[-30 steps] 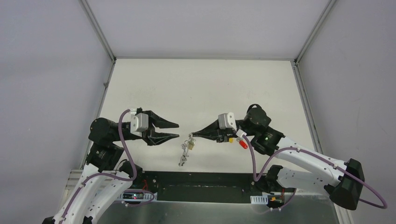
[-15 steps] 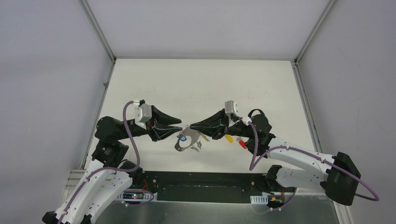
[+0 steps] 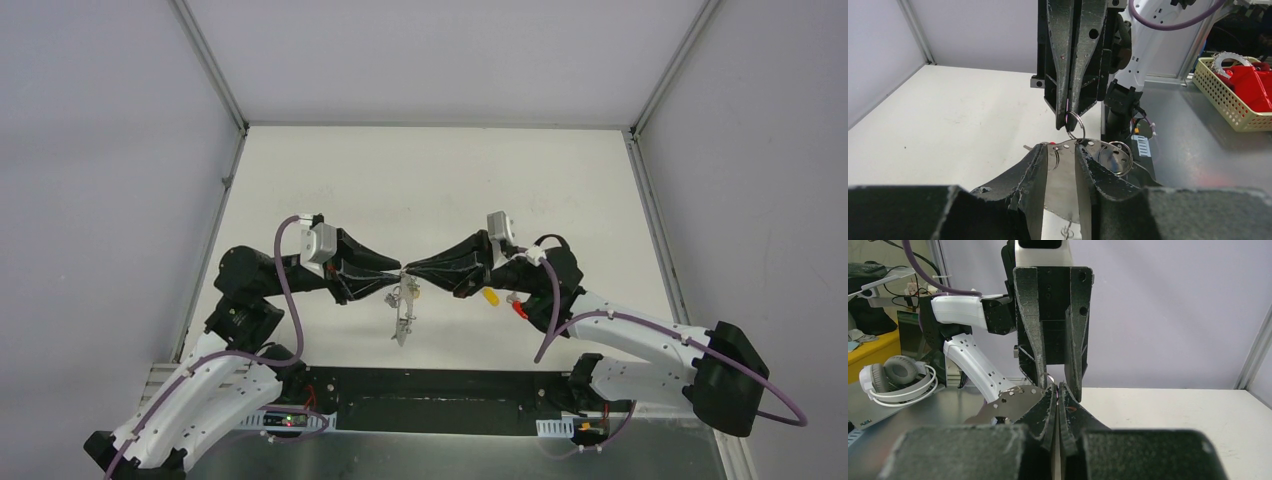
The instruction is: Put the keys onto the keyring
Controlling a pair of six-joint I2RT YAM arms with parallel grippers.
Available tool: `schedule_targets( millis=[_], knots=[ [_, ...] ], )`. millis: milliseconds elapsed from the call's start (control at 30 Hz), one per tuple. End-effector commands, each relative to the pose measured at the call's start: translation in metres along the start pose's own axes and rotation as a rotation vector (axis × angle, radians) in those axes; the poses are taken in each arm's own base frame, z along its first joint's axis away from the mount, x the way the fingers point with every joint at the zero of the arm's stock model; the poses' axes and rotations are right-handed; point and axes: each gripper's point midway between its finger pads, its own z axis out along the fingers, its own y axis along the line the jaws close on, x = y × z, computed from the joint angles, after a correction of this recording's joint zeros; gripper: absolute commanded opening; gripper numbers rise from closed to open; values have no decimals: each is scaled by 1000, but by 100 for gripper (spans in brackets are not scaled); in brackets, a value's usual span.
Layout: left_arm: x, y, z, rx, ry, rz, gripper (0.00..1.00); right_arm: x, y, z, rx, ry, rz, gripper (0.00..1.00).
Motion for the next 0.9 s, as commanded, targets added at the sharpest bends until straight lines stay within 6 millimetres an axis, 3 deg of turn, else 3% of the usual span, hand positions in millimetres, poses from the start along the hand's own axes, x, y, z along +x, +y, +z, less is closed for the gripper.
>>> schedule_targets(
  millis=[0,233,600,867],
  knots=[
    [-22,0,8,-3,-85,38,28,-31,2,6,0,-104,-39,0],
    [-15,-2,15,13,-69,5,27,-29,-1,6,18,-103,-28,0],
    [-16,9,7,-93,-72,4,31,-24,-15,-2,134,-78,56,0],
    [-12,18,-1,-179,29,-30,34,3,-19,-16,205,144,77,0]
  ],
)
